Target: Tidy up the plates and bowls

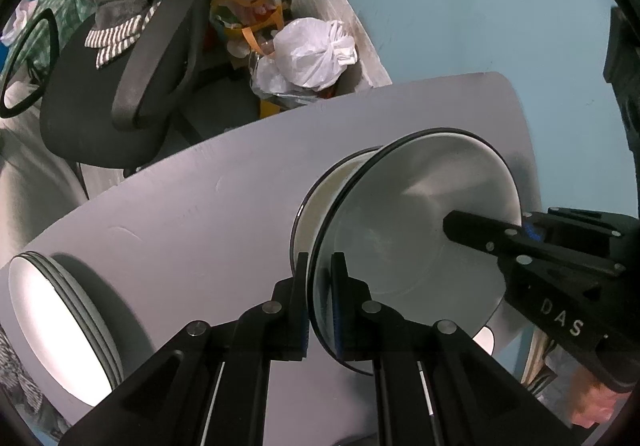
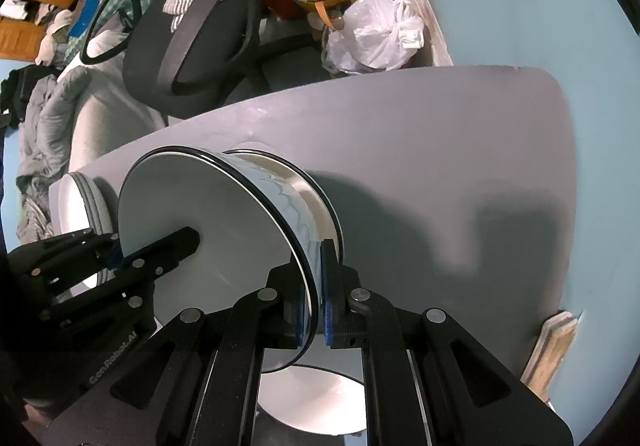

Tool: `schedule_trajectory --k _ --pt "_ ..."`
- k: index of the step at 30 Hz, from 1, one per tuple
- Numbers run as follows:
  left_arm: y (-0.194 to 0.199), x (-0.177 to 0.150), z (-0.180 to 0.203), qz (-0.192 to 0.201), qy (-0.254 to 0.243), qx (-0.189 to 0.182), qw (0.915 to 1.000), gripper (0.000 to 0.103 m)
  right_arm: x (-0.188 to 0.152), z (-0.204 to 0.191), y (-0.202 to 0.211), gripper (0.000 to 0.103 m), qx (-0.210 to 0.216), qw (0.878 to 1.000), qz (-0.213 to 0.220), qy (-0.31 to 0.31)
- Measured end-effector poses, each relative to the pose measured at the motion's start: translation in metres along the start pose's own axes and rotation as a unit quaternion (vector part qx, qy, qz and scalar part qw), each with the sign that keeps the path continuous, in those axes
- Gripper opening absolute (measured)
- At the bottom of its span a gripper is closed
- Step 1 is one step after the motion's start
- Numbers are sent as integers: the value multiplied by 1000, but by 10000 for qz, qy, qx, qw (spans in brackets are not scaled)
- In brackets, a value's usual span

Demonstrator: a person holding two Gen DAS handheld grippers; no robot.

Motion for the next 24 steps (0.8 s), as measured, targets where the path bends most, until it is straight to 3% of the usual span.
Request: schedule_trajectory --k 9,24 --pt "-3 1 -3 -31 53 -88 9999 8 2 2 0 7 -45 10000 -24 14" --pt "3 -3 0 -33 -82 30 10000 9 1 -5 -3 19 -113 9997 -218 -72"
Point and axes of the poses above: each gripper's, at about its wrist camera, not at the fingertips, and y roughly against the way its jaws point, z to its right, x to its top, the point moved 1 cm from there along -y, roughly the way its jaws point, and after that the axes turned 2 degrees about y, right-handed, at the moved point
